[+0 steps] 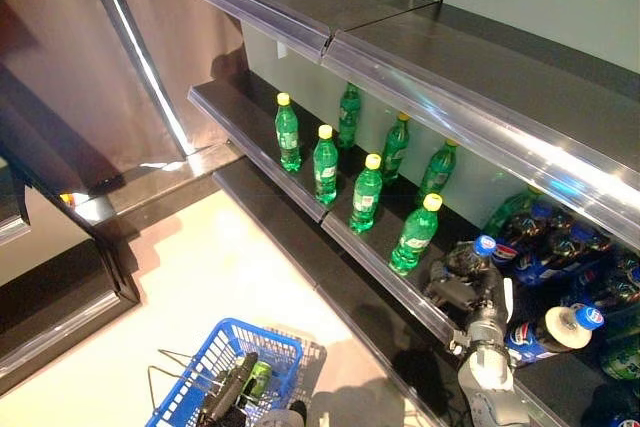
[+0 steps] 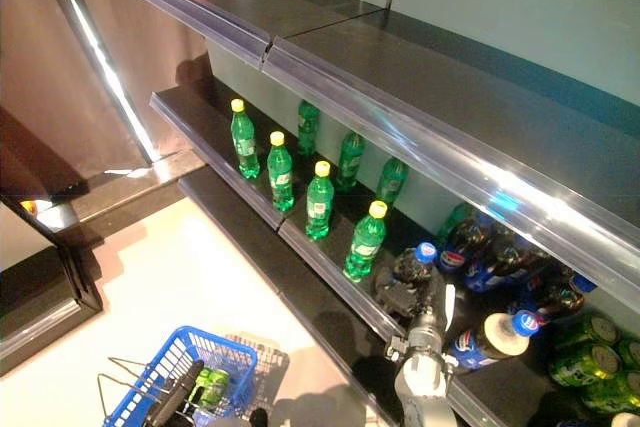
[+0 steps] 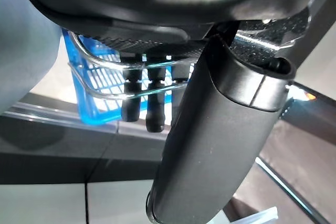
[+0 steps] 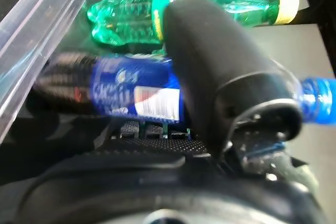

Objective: Pick up the drink and place into the basket.

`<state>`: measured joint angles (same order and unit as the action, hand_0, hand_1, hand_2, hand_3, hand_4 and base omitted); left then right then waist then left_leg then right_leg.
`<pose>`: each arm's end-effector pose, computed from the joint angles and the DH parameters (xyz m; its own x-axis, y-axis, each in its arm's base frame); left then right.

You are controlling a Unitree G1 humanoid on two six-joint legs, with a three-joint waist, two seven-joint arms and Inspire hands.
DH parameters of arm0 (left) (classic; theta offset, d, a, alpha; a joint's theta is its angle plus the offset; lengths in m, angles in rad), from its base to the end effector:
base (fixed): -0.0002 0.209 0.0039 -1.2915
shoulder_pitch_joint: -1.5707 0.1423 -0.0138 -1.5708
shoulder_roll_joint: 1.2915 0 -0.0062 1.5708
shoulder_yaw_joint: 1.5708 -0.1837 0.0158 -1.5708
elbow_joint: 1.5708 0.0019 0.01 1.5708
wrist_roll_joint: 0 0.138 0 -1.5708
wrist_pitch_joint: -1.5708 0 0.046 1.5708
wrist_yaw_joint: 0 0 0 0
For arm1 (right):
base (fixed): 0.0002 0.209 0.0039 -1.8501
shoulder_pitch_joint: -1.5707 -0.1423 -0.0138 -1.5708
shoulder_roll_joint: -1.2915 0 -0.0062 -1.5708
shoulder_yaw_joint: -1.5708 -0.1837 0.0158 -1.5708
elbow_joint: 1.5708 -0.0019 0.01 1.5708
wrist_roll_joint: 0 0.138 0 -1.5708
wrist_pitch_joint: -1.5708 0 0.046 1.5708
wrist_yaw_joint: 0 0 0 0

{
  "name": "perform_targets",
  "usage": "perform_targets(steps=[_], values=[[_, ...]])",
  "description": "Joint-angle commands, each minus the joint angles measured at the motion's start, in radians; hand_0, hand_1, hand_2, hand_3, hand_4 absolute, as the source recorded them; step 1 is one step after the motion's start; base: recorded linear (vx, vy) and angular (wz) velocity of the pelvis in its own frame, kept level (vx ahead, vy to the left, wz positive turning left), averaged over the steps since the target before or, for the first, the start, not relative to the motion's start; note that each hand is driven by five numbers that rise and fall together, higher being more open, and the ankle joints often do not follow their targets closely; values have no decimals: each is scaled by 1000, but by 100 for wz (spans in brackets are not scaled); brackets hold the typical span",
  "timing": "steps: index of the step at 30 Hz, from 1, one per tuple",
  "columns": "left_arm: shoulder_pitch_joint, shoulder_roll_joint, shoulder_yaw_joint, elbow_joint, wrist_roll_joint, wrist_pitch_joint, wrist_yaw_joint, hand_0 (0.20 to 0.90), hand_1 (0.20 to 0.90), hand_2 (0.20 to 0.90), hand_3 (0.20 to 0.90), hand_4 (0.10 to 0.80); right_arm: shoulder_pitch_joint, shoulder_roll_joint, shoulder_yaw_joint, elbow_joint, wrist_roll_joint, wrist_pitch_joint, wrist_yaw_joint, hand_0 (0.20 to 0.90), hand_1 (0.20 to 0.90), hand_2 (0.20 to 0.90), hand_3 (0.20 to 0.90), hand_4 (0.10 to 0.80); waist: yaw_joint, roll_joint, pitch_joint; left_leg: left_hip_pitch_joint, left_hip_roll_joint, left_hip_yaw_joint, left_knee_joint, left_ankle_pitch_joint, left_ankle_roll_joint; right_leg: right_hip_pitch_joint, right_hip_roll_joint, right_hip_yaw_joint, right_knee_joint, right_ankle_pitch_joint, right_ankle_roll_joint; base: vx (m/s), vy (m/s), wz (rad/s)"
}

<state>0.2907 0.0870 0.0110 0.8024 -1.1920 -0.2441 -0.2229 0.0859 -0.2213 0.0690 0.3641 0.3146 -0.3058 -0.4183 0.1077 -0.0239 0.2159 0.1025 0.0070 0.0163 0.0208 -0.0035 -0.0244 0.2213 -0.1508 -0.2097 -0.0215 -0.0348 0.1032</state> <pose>0.0416 0.1953 -0.1060 0.6878 0.2503 -0.6814 -0.7109 0.4218 -0.5627 0.1679 -0.1981 -0.0192 0.8721 -0.4618 -0.1617 0.4682 0.8836 0.0018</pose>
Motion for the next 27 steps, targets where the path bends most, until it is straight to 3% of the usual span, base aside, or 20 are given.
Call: perform_targets(steps=[1,18,27], values=[[2,76,-31,-172,71,-81,-149,300,300,300,200,100,-71,-5,-22,-68,-3,-77,1,300,300,300,200,100,29,5,-82,-65,113,-3,162,14,-79,-78,-160,-11,62,151,86,4,0,5],[-1,77,-34,-167,62,-88,-155,300,300,300,200,100,-66,-8,-31,-68,2,-82,-12,300,300,300,200,100,19,9,-87,-58,114,5,152,18,-80,-74,-154,-5,53,151,82,0,0,0],[-8,71,-27,-194,61,-86,-142,300,300,300,200,100,-75,-14,-21,-173,-94,-113,-35,300,300,300,200,100,10,8,-92,-52,115,16,137,18,-78,-82,-144,5,51,145,77,-38,-5,0]])
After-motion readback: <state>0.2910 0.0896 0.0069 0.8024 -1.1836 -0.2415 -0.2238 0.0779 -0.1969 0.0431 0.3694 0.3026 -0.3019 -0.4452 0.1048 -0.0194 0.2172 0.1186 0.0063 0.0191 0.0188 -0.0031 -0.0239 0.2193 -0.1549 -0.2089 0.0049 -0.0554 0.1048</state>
